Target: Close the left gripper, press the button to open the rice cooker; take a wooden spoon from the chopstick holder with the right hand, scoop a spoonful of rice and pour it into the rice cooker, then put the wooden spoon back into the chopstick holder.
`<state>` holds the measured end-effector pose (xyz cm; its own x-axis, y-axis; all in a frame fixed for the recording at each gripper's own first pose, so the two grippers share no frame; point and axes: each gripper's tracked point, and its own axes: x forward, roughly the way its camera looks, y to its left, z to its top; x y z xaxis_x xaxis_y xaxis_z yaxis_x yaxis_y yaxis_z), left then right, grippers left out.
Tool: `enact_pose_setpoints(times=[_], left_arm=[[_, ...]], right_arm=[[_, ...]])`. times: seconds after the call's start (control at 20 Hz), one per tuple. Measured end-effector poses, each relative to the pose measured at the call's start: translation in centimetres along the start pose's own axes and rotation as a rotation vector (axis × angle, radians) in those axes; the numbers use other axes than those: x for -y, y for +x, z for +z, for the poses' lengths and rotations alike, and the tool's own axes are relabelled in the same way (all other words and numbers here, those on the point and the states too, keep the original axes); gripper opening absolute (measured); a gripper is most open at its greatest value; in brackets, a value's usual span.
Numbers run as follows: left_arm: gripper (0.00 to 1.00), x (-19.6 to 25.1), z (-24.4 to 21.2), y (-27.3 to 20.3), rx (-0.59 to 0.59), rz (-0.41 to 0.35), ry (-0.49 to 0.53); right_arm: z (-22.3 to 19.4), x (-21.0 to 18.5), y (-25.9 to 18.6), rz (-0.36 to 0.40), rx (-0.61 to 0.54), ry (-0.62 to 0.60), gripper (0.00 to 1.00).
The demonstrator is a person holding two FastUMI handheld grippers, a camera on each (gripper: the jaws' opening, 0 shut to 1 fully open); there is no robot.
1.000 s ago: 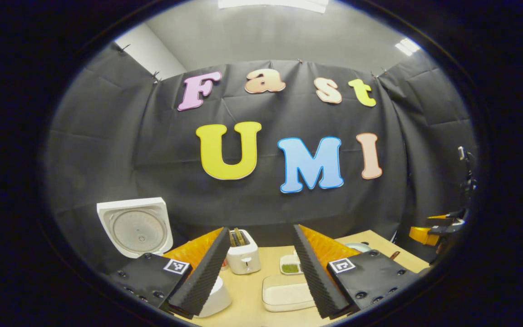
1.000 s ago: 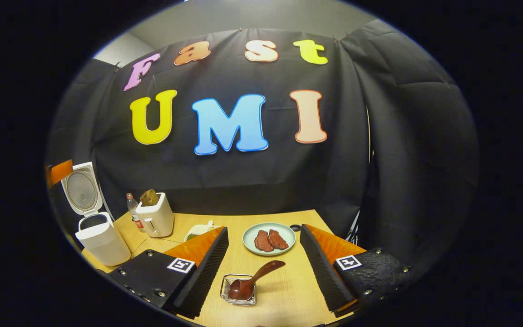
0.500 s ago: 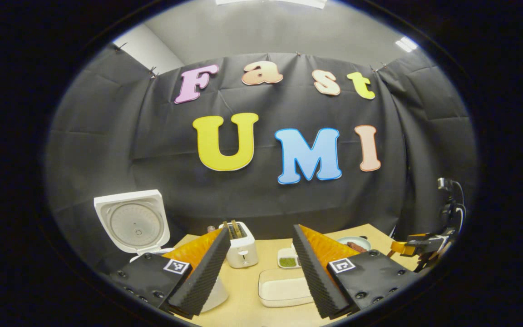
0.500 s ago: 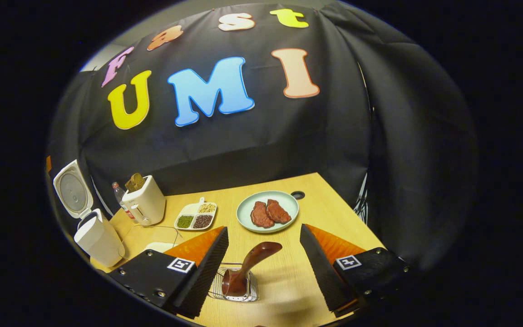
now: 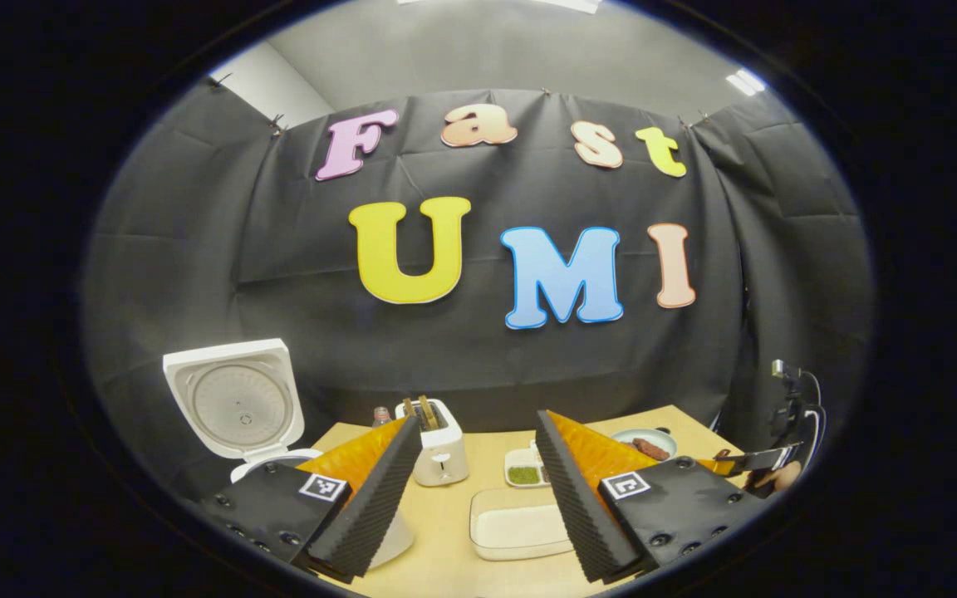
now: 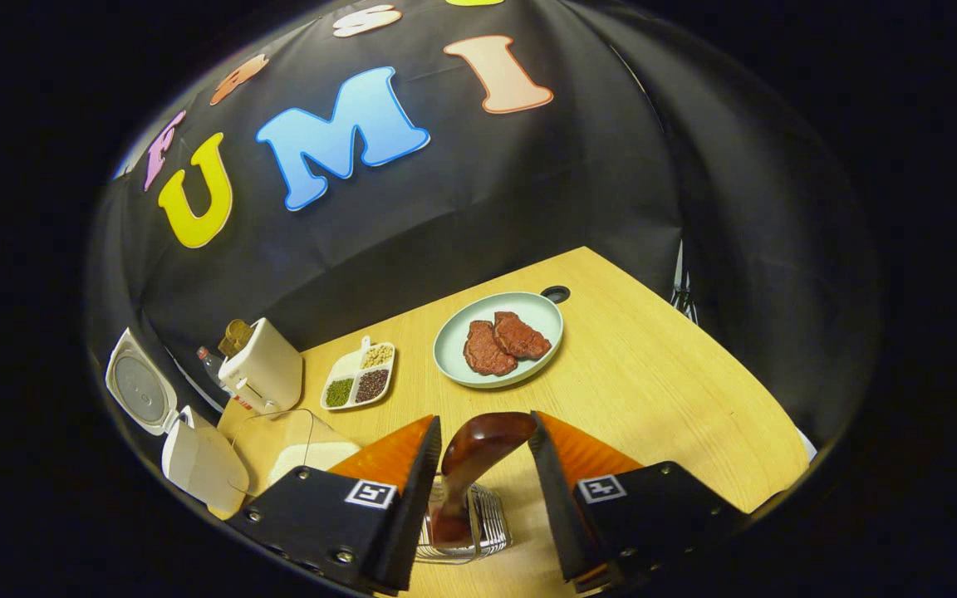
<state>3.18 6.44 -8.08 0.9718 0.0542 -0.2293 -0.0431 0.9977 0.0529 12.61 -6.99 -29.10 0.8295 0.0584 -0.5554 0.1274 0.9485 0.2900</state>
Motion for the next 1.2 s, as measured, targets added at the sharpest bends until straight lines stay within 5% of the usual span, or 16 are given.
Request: enact_pose_setpoints(times=[0.05, 0.1, 0.2, 0.4, 0.85, 1.2], left_arm=[[0.99, 0.0, -0.1, 0.1, -0.004, 0.000, -0.003], [0.92, 0.0, -0.4, 0.1, -0.008, -0.002, -0.007], [1.00, 0.0, -0.6, 0.1, -0.014, -0.004, -0.010], [0.96, -0.2, 0.4, -0.3, 0.013, -0.010, -0.027], [0.96, -4.2, 1.8, -2.5, 0.067, 0.024, -0.026], [0.96, -8.3, 1.5, -3.9, 0.069, 0.041, -0.017]], right_arm=[[-0.4, -0.3, -0.3, 0.004, -0.007, 0.000, 0.57], [-0.1, -0.3, -0.2, 0.011, -0.003, 0.003, 0.45], [0.0, -1.8, -1.2, 0.063, -0.002, 0.002, 0.25], [0.0, -2.9, -2.1, 0.043, 0.016, -0.014, 0.05], [8.4, -10.1, -8.5, 0.157, 0.207, -0.139, 0.04], [8.1, -20.2, -8.3, 0.305, 0.232, -0.267, 0.04]])
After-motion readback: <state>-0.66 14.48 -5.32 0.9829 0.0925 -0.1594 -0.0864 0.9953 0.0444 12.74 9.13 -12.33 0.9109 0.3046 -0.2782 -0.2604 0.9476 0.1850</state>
